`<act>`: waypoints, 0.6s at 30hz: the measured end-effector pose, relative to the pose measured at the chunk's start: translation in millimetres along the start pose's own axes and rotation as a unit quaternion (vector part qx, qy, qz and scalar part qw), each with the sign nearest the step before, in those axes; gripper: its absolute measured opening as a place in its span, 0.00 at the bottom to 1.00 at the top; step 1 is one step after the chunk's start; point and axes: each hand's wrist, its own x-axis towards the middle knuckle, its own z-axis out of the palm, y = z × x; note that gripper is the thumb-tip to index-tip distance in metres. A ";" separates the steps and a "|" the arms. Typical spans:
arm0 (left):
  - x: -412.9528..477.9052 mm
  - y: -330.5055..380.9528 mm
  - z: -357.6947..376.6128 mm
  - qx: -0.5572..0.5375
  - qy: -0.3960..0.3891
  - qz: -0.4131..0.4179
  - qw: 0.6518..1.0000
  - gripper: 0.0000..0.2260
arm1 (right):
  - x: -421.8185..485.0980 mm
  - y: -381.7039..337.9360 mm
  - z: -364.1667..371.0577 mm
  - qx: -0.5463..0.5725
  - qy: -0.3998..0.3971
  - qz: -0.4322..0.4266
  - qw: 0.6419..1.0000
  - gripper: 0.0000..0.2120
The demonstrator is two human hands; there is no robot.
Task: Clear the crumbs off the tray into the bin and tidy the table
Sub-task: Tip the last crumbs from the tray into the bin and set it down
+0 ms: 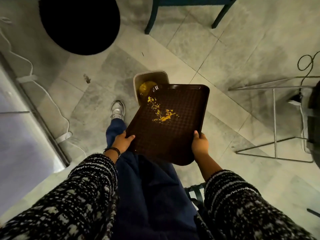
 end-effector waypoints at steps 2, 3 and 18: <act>8.4 -0.1 -4.7 0.015 -0.002 -0.029 0.999 0.26 | 7.2 -16.0 9.2 -0.020 -0.024 -0.005 0.999 0.19; 10.9 0.5 -7.1 0.025 -0.006 -0.040 0.999 0.25 | 9.9 -25.4 13.4 -0.033 -0.033 -0.007 0.999 0.19; 4.2 3.0 0.8 -0.020 0.044 -0.035 0.998 0.17 | -4.8 -105.8 18.0 -0.142 -0.029 -0.131 0.981 0.27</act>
